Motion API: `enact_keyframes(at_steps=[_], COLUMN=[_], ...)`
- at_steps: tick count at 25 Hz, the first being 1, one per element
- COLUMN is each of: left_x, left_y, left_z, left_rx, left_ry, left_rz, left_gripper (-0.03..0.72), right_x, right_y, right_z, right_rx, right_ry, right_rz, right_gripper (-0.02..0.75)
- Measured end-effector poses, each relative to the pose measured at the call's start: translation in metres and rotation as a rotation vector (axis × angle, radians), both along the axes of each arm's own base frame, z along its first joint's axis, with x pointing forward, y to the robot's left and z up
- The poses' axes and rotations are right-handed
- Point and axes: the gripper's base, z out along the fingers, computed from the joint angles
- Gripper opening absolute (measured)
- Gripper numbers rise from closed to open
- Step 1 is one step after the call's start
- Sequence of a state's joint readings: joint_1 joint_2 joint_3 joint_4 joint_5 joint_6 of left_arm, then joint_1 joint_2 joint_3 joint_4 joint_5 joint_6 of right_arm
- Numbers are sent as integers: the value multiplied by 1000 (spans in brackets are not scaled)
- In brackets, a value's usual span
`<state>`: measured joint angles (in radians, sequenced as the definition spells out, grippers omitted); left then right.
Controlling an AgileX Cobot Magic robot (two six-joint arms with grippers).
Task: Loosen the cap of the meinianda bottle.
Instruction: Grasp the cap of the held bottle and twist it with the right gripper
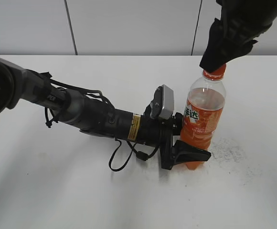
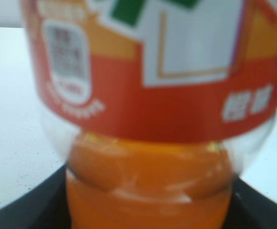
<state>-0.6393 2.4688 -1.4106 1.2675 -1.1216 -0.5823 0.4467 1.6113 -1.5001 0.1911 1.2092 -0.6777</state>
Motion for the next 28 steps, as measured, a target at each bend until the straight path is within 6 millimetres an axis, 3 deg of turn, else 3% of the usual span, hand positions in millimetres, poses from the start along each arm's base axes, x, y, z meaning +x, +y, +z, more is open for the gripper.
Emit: enact_keyframes(at_steps=[2, 5, 6, 9, 14, 19, 28], left_x=[0, 0, 0, 0, 0, 0, 0], left_y=[0, 0, 0, 0, 0, 0, 0], left_z=[0, 0, 0, 0, 0, 0, 0], left_rx=[0, -1, -1, -1, -1, -1, -1], left_ry=[1, 3, 3, 3, 3, 3, 3], left_rz=[0, 1, 1, 1, 1, 1, 1], left_gripper=[515, 515, 515, 512, 504, 499, 499], right_x=[0, 0, 0, 0, 0, 0, 3], right_y=[0, 0, 0, -1, -1, -1, -1], right_z=[0, 0, 0, 0, 0, 0, -5], right_rx=[8, 25, 37, 84, 158, 167, 139], right_ry=[14, 41, 58, 123, 223, 235, 228], right_rz=[-39, -124, -178, -378, -691, -730, -722], right_gripper=[303, 438, 494, 559, 515, 413, 389])
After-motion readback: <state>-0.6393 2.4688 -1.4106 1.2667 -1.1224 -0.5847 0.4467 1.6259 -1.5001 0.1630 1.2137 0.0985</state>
